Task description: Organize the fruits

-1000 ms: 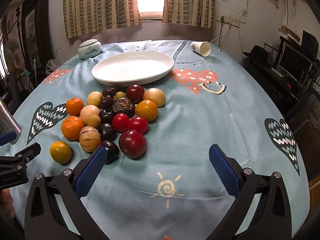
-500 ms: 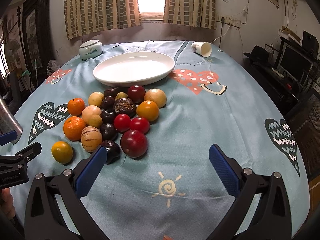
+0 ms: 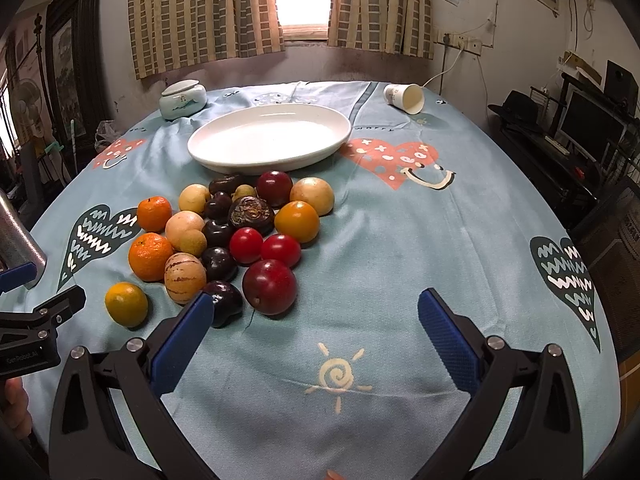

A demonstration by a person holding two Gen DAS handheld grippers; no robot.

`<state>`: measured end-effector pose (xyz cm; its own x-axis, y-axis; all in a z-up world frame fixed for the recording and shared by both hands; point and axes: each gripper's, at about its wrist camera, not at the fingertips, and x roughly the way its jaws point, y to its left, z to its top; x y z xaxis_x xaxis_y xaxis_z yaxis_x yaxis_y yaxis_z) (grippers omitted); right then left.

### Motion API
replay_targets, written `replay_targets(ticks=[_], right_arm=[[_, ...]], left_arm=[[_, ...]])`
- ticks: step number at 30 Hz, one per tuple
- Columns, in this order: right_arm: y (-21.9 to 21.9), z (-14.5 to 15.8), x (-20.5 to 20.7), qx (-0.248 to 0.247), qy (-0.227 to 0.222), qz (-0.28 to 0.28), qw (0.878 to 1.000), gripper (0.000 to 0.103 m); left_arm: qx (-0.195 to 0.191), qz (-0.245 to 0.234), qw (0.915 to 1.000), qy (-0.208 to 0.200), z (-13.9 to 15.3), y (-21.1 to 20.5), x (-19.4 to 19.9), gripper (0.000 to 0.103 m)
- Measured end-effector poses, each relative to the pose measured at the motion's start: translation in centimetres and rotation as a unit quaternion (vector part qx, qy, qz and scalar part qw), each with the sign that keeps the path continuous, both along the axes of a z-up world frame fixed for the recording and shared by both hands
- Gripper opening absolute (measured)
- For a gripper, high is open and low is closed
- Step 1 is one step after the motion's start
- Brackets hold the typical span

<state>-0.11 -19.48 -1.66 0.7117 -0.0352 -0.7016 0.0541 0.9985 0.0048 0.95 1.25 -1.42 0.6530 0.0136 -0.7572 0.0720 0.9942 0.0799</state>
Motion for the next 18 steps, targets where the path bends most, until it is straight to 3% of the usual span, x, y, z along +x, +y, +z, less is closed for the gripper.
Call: replay_targets(ticks=[18], right_arm=[[0.31,0.06,-0.20,0.002,0.000,0.003,1.000,0.102]], left_arm=[[0.001,0.002,1.0000,0.001,0.00,0.08,-0.12,0.101]])
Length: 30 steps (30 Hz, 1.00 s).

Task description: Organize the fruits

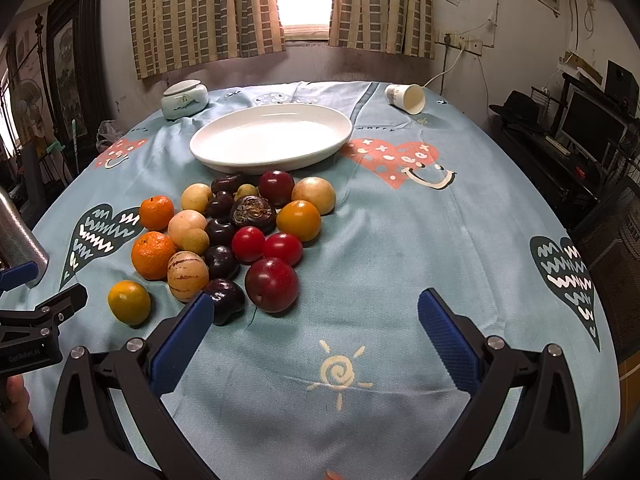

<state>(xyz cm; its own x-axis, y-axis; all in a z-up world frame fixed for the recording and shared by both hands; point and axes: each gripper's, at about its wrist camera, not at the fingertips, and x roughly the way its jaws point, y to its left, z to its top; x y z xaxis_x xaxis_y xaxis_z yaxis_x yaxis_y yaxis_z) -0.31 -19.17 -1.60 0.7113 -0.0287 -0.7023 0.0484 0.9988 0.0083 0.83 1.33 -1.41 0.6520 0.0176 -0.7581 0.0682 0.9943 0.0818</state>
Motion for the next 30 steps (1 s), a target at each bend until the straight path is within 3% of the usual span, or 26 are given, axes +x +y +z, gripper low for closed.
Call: replay_targets(ticks=[21,24,27,30], right_arm=[[-0.2,-0.3,0.2,0.001,0.007,-0.001,1.000,0.102],[-0.6,-0.3,0.5,0.003,0.014,-0.005,1.000,0.102],[-1.0,-0.6,0.8,0.020,0.030,0.012,0.999,0.102],[-1.2,-0.9,0.6,0.031,0.031,0.028,0.999,0.102]], left_arm=[[-0.001,0.001,1.0000,0.007,-0.4,0.3,0.5,0.101],[-0.017,-0.011,0.9998,0.002,-0.4,0.4,0.7,0.101],[0.000,-0.033,0.9994,-0.005,-0.7,-0.1,0.4,0.101],[-0.009,-0.049,0.9987,0.003,-1.1,-0.1,0.4,0.101]])
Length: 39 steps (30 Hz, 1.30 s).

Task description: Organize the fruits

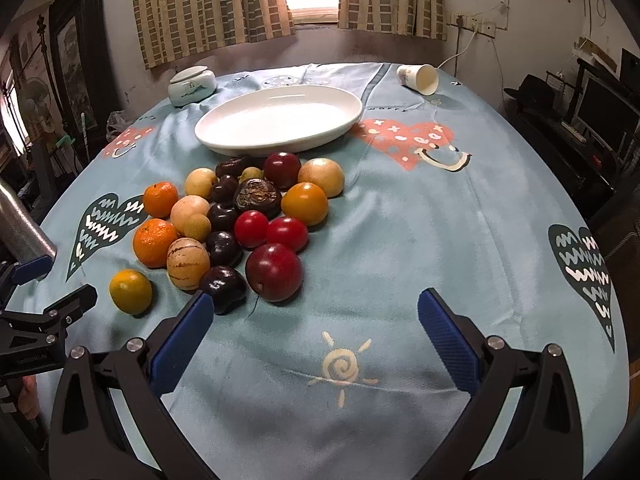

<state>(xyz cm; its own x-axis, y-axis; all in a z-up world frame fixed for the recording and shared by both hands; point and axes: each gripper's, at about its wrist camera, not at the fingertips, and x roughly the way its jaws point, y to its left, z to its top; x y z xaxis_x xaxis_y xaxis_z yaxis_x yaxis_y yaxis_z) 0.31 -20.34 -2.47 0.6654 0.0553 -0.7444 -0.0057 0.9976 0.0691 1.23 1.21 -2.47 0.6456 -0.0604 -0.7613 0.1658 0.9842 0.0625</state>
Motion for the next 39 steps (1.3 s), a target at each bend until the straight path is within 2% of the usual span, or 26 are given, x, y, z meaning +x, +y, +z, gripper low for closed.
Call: replay_targets(ticks=[6,10,12,14,20,23,24,32,34,35,37,39], right_arm=[[0.6,-0.6,-0.5,-0.011,0.000,0.026,1.000,0.102],[0.3,-0.6,-0.5,0.007,-0.006,0.036,0.999,0.102],[0.3,-0.5,-0.4,0.010,-0.007,0.042,0.999,0.100],[0.4,-0.4,-0.3,0.002,-0.008,0.044,0.999,0.097],[-0.3,-0.7,0.0,0.015,-0.009,0.037,0.999,0.097],[-0.4,-0.9,0.4,0.017,-0.004,0.036,0.999,0.097],[-0.4,-1.0,0.6,0.014,-0.002,0.038,0.999,0.097],[0.2,-1.3,1.8,-0.015,0.010,0.052,0.999,0.097],[0.3,-1.5,2.2,-0.024,0.015,0.053,0.998,0.097],[0.3,-1.6,2.4,-0.025,0.017,0.054,0.998,0.095],[0.3,-1.7,3.0,-0.027,0.023,0.057,0.998,0.087],[0.4,-1.9,3.5,-0.025,0.028,0.058,0.998,0.086]], left_arm=[[-0.028,-0.035,0.9990,-0.006,0.1,0.0,-0.2,0.101],[-0.013,-0.053,0.9985,-0.002,-0.1,-1.0,0.0,0.099],[-0.008,-0.070,0.9975,0.007,-0.4,-1.7,0.3,0.084],[-0.011,-0.089,0.9957,0.023,-0.8,-2.2,0.6,0.077],[-0.019,-0.112,0.9927,0.040,-1.7,-3.2,1.4,0.074],[-0.031,-0.121,0.9905,0.058,-2.4,-3.5,2.0,0.055],[-0.041,-0.123,0.9893,0.066,-2.7,-3.5,2.3,0.052],[-0.041,-0.124,0.9890,0.070,-3.4,-4.5,3.1,0.051],[-0.041,-0.123,0.9893,0.068,-3.4,-4.6,3.4,0.047],[-0.038,-0.120,0.9898,0.067,-3.4,-4.6,3.4,0.041],[-0.048,-0.121,0.9891,0.070,-3.3,-4.3,3.6,0.041],[-0.056,-0.121,0.9884,0.072,-3.3,-3.9,3.5,0.041]])
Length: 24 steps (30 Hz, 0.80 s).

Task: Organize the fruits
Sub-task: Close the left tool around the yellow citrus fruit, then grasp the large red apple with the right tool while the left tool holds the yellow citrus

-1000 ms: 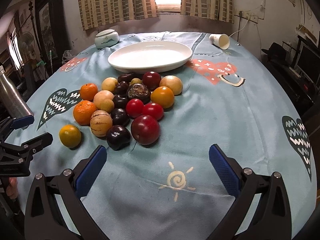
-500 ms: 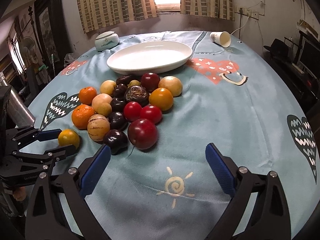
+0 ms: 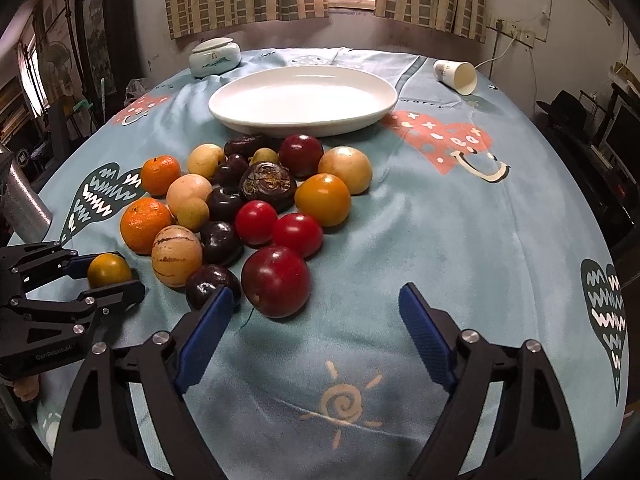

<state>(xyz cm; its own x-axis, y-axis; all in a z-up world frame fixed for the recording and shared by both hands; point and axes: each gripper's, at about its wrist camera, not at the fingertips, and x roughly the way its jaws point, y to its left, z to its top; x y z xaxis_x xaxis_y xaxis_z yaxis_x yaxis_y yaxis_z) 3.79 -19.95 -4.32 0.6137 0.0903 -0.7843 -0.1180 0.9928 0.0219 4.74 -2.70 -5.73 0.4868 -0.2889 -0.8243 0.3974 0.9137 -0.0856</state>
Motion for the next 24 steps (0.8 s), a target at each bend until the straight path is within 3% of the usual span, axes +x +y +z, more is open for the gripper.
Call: replay_targets(ticks=[4,15,19,24], right_arm=[[0.1,-0.7,1.0,0.001,0.012,0.001,1.000,0.085],[-0.5,-1.4,2.5,0.069,0.035,0.024,0.997,0.066],[-1.0,-1.5,2.6,0.124,0.047,0.038,0.990,0.043],[-0.7,-1.4,2.6,0.125,0.049,0.041,0.990,0.043]], left_arm=[[-0.009,0.000,1.0000,-0.002,0.0,0.5,-0.4,0.041],[-0.018,0.006,0.9998,-0.012,-0.1,0.6,-0.6,0.041],[-0.014,0.007,0.9998,-0.014,-0.1,0.6,-0.6,0.041],[-0.015,0.013,0.9997,-0.013,-0.1,0.8,-0.6,0.041]])
